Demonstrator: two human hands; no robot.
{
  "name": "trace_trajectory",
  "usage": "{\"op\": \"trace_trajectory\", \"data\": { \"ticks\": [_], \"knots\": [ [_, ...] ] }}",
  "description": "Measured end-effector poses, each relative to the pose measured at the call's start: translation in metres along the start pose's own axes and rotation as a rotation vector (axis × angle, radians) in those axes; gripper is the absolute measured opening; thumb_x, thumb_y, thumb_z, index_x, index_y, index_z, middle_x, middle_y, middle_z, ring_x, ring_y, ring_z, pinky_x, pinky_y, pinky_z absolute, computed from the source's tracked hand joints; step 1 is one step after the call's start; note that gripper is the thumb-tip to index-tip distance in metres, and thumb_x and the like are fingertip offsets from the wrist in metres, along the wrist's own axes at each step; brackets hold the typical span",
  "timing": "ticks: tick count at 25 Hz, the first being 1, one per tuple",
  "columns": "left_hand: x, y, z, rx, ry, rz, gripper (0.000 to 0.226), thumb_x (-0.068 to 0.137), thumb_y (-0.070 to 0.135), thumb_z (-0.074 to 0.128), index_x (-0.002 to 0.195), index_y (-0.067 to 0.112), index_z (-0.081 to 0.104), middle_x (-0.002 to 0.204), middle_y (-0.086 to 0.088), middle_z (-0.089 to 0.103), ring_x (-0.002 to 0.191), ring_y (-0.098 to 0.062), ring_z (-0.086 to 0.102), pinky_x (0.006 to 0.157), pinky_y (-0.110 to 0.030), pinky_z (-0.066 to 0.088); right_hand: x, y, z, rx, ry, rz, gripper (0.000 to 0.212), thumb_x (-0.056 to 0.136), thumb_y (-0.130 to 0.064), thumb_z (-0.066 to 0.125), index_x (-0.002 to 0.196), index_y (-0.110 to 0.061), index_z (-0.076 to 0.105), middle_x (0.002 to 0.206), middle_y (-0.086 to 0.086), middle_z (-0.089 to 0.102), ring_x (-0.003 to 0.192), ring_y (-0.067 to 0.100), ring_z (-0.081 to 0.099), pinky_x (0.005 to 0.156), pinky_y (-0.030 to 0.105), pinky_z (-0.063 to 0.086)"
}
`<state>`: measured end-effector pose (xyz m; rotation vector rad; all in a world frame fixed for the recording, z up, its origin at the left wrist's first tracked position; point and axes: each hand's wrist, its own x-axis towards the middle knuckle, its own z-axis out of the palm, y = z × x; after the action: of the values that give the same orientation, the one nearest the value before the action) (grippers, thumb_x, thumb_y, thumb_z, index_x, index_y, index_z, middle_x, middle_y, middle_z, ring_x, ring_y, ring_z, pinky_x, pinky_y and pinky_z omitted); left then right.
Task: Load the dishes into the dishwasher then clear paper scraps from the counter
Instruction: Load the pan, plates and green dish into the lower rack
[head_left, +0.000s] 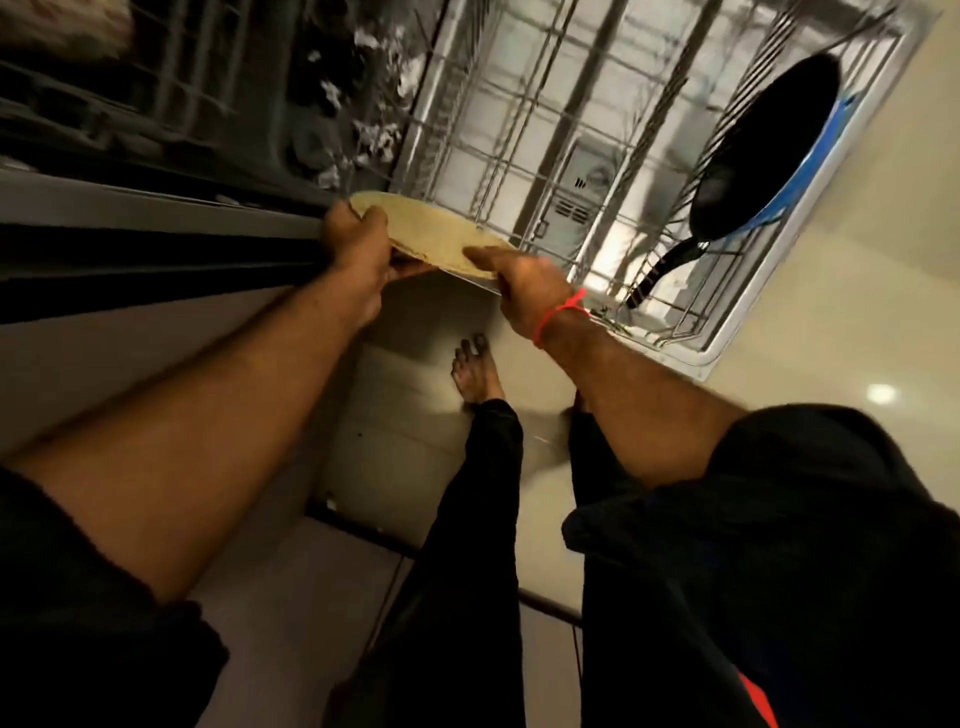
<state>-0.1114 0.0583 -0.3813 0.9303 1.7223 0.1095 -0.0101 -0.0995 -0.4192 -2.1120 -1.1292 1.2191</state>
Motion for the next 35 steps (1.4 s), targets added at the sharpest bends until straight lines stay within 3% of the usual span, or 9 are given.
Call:
{"op": "trace_trajectory", "data": {
  "ticks": [6,12,17,21,24,27,30,32,35],
  "knots": [
    [0.056,0.001,0.013,0.087,0.072,0.016,0.042,0.104,0.014,0.035,0.146,0.018,0.036,0.127,-0.01,0.058,0.088,-0.021,0.067,0.053,-0.041,0.061,0.046,0.019,0.028,-0.051,0.008,-0.018,0.054,0.096,-0.004,0.044,0.146,-0.027,0.043,0.149,0.008,0.045,0.138,0.025,0.041,0.114,0.029,0.03],
    [0.047,0.0,0.005,0.048,0.037,-0.038,0.045,0.106,0.037,0.044,0.146,0.02,0.035,0.121,-0.006,0.058,0.089,-0.019,0.065,0.049,-0.03,0.057,0.034,0.015,0.029,-0.027,-0.006,0.034,0.063,0.09,0.003,0.052,0.147,-0.022,0.04,0.148,0.013,0.044,0.138,0.03,0.04,0.113,0.041,0.036],
    [0.009,-0.017,-0.014,-0.058,0.016,-0.04,0.057,0.103,0.041,0.049,0.154,0.027,0.027,0.15,-0.01,0.04,0.112,-0.033,0.063,0.058,-0.039,0.061,0.011,0.007,0.016,0.007,0.032,0.054,0.076,0.083,0.012,0.056,0.149,-0.021,0.036,0.15,0.013,0.04,0.138,0.031,0.039,0.113,0.041,0.037],
    [-0.054,-0.032,-0.042,-0.029,0.076,0.041,0.06,0.106,0.033,0.045,0.158,0.026,0.017,0.158,-0.002,0.034,0.116,-0.025,0.062,0.06,-0.037,0.062,-0.031,-0.01,-0.004,-0.033,0.031,0.031,0.084,0.078,0.012,0.059,0.15,-0.021,0.031,0.151,0.015,0.035,0.139,0.034,0.035,0.113,0.045,0.036],
    [-0.119,-0.048,-0.073,-0.023,0.106,0.116,0.052,0.106,0.028,0.047,0.155,0.024,0.029,0.155,0.0,0.039,0.112,-0.02,0.061,0.059,-0.034,0.057,-0.074,-0.044,-0.029,-0.02,-0.03,0.006,0.077,0.082,-0.002,0.059,0.151,-0.022,0.03,0.151,0.013,0.034,0.14,0.032,0.034,0.115,0.036,0.032],
    [-0.193,-0.056,-0.115,-0.051,0.121,0.179,0.044,0.105,0.023,0.047,0.149,0.025,0.04,0.142,0.004,0.048,0.115,-0.019,0.06,0.074,-0.042,0.059,-0.122,-0.1,-0.055,-0.067,-0.12,-0.163,0.059,0.091,-0.02,0.054,0.148,-0.02,0.036,0.145,0.011,0.044,0.133,0.03,0.043,0.112,0.038,0.036],
    [-0.265,-0.068,-0.159,-0.04,0.218,0.311,0.037,0.104,0.024,0.051,0.14,0.031,0.049,0.125,0.005,0.057,0.114,-0.022,0.063,0.079,-0.048,0.061,-0.167,-0.167,-0.067,-0.106,-0.284,-0.353,0.053,0.094,-0.022,0.052,0.146,-0.023,0.038,0.142,0.007,0.049,0.131,0.025,0.046,0.11,0.041,0.039],
    [-0.309,-0.076,-0.192,-0.042,0.304,0.413,0.035,0.102,0.024,0.054,0.136,0.032,0.053,0.124,0.001,0.06,0.109,-0.022,0.065,0.081,-0.05,0.06,-0.195,-0.219,-0.067,-0.117,-0.355,-0.457,0.052,0.094,-0.021,0.053,0.144,-0.025,0.041,0.136,0.005,0.055,0.127,0.022,0.05,0.108,0.041,0.041],
    [-0.364,-0.088,-0.24,-0.11,0.461,0.495,0.038,0.1,0.02,0.058,0.136,0.031,0.055,0.116,-0.004,0.063,0.095,-0.026,0.068,0.074,-0.049,0.061,-0.238,-0.297,-0.054,-0.112,-0.451,-0.586,0.049,0.093,-0.019,0.055,0.141,-0.026,0.046,0.125,0.001,0.063,0.118,0.019,0.057,0.104,0.038,0.044]
  ]
}}
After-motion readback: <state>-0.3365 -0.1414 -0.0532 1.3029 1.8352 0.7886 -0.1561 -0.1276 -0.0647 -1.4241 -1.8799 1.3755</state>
